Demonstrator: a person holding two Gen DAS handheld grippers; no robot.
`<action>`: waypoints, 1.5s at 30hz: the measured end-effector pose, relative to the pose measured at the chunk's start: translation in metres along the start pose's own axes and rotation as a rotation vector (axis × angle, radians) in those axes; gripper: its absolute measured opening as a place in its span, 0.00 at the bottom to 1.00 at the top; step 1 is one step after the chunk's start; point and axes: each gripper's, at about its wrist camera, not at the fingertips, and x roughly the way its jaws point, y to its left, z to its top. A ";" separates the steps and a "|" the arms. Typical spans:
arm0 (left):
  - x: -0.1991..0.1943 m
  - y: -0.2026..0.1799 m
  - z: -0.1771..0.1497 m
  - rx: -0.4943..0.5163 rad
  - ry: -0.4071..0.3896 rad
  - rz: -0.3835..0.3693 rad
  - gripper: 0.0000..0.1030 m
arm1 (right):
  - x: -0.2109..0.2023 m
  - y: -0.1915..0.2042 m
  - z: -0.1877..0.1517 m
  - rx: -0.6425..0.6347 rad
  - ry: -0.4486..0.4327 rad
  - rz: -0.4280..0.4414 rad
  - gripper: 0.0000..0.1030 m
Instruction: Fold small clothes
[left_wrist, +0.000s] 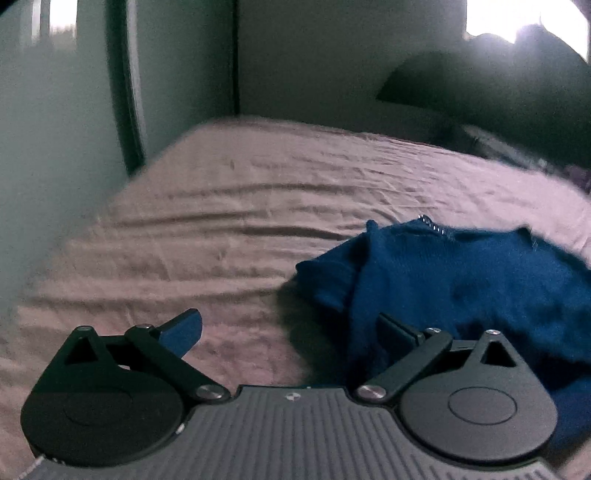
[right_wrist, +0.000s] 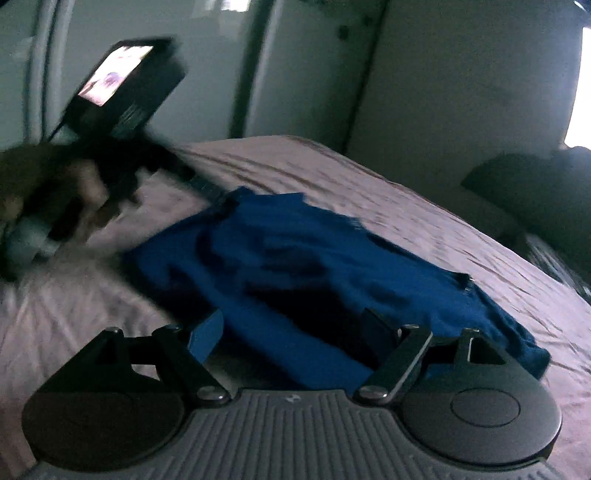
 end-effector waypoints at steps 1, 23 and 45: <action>0.005 0.010 0.004 -0.044 0.033 -0.044 0.97 | 0.003 0.008 -0.001 -0.025 0.006 -0.001 0.79; 0.083 0.014 0.029 -0.230 0.193 -0.589 0.97 | 0.070 0.100 0.017 -0.395 -0.066 -0.208 0.70; 0.050 -0.031 0.050 -0.099 0.104 -0.334 0.10 | 0.056 0.029 0.038 0.091 -0.153 0.187 0.06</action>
